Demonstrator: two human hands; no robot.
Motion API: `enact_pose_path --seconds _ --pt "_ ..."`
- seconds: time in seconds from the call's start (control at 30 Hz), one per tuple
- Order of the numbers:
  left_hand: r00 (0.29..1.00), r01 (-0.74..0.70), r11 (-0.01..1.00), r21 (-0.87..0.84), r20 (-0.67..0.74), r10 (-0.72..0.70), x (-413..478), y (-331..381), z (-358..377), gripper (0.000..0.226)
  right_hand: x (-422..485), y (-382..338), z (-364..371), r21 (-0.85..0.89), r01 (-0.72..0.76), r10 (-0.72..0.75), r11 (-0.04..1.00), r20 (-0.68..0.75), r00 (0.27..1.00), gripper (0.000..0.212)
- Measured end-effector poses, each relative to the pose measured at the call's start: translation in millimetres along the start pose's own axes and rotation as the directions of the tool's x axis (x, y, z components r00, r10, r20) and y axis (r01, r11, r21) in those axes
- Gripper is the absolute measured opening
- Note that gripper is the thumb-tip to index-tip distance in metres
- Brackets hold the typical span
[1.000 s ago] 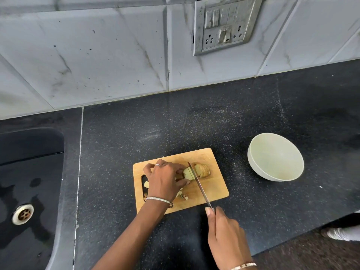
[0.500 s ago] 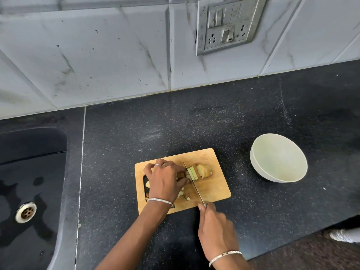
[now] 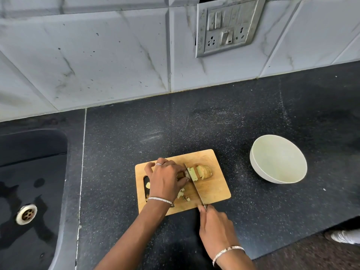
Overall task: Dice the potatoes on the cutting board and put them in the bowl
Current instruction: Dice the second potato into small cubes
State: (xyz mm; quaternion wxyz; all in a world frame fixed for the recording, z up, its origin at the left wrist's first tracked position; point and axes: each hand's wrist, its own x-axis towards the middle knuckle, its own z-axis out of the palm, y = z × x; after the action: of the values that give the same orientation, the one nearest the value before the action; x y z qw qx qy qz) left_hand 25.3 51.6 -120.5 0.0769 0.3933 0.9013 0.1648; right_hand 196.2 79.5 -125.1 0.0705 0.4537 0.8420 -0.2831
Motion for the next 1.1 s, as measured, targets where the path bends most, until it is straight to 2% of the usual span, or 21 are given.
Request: enact_pose_path --seconds 0.13,0.23,0.4,0.53,0.73,0.87,1.1 --pt "0.999 -0.033 0.998 0.047 0.024 0.032 2.2 -1.1 -3.0 0.030 -20.4 9.9 -11.9 0.007 -0.015 0.015 1.000 0.005 1.000 0.039" --pt "0.999 -0.023 0.999 0.034 0.026 0.022 0.3 -4.0 -4.8 0.031 -25.0 10.4 -22.8 -0.032 -0.016 0.015 0.999 -0.044 0.999 0.038" --pt "0.998 0.005 0.998 -0.065 -0.068 -0.009 -3.4 -5.9 -6.7 0.018 -8.9 10.2 -23.2 -0.115 -0.013 0.001 0.993 -0.108 0.994 0.040" --pt "0.993 0.037 0.998 -0.060 -0.106 -0.043 -4.9 -9.0 -9.0 0.014 0.1 12.7 -16.0 -0.132 0.021 -0.035 0.991 -0.107 0.994 0.039" --pt "0.998 0.045 0.999 -0.021 -0.038 -0.045 -3.0 -8.0 -11.5 0.016 -5.9 12.4 -13.6 -0.064 0.026 -0.032 0.998 -0.090 0.995 0.035" --pt "0.998 0.034 0.999 0.042 0.048 -0.036 -0.1 -0.8 -7.6 0.030 -11.0 8.7 -21.6 -0.030 0.064 -0.067 0.998 -0.111 0.992 0.037" --pt "0.999 -0.010 0.999 0.053 0.052 0.007 2.7 -0.9 -4.1 0.034 -9.2 9.4 -20.6 0.011 0.078 -0.076 0.997 -0.117 0.990 0.035"
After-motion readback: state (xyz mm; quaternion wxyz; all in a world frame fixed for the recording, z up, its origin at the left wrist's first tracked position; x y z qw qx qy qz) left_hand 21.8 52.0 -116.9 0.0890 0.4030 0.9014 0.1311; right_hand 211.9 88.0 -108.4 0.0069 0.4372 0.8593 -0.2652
